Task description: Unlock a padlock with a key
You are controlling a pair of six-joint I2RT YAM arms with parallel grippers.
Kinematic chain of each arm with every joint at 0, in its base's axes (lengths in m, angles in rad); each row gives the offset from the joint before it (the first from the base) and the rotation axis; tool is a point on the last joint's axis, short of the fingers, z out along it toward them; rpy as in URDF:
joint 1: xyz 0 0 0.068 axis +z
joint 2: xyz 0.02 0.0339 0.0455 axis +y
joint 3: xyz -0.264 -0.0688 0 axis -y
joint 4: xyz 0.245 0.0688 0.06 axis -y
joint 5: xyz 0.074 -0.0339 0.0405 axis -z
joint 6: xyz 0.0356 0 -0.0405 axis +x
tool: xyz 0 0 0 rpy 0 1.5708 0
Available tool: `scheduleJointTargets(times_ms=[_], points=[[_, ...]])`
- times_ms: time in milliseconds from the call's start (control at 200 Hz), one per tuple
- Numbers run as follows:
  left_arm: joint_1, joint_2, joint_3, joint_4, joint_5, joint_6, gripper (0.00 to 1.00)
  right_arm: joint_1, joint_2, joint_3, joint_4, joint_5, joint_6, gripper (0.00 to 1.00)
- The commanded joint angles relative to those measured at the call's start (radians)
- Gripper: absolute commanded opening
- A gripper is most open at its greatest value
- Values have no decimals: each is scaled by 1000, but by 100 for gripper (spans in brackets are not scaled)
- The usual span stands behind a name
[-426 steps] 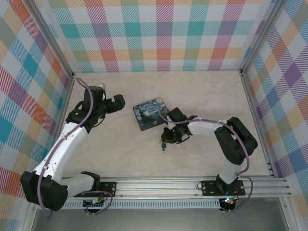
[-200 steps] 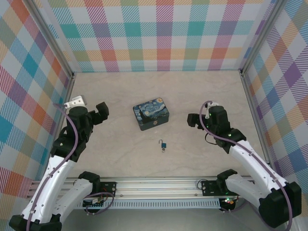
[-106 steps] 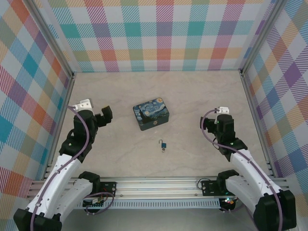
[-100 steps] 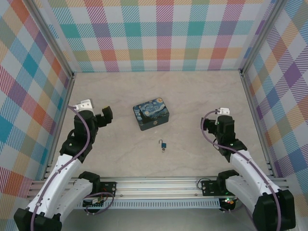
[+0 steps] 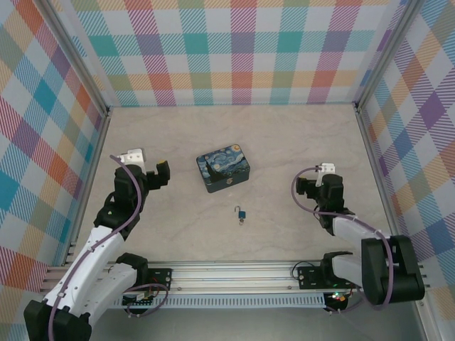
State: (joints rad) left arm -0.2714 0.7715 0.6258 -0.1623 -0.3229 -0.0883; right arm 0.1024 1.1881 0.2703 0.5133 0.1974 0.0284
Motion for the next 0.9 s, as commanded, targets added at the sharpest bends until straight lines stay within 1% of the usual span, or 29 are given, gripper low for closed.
scheduleJointTargets(times_ms=[0, 60, 115, 195, 275, 295, 325, 345, 370, 400, 435, 470, 505, 640, 760, 895], points=[[12, -6, -9, 43, 7, 14, 100, -16, 60, 12, 248, -84, -25, 100], [12, -8, -11, 43, 7, 12, 100, -22, 105, 14, 315, -114, -33, 100], [12, -6, -11, 43, 7, 13, 100, -25, 140, 26, 335, -153, -67, 100], [12, -2, -11, 40, 9, 13, 100, -26, 246, 3, 486, -190, -97, 100], [12, 1, -8, 34, 10, 11, 100, -26, 368, 0, 627, -181, -100, 100], [12, 1, -5, 32, 9, 13, 100, -25, 364, 8, 600, -184, -101, 100], [12, 1, -5, 28, 6, 13, 100, -27, 337, 33, 497, -185, -97, 100], [12, 1, -3, 26, 4, 13, 100, -30, 327, 51, 461, -189, -95, 100], [12, 2, -3, 23, 1, 14, 100, -36, 338, 62, 458, -193, -89, 100], [12, 2, -5, 23, -1, 14, 100, -39, 353, 78, 457, -166, -74, 100], [12, 3, -7, 25, -5, 13, 100, -55, 347, 111, 382, -154, -48, 100], [12, 7, -11, 29, -11, 12, 100, -88, 349, 139, 323, -188, -18, 100], [12, 14, -14, 33, -15, 12, 100, -105, 348, 138, 324, -220, -8, 100], [12, 60, -24, 44, -37, 6, 100, -105, 348, 137, 325, -218, -10, 100], [12, 106, -30, 62, -28, -21, 100, -103, 347, 136, 325, -217, -11, 100], [12, 151, -67, 126, -96, -44, 100, -103, 347, 137, 324, -215, -12, 100]])
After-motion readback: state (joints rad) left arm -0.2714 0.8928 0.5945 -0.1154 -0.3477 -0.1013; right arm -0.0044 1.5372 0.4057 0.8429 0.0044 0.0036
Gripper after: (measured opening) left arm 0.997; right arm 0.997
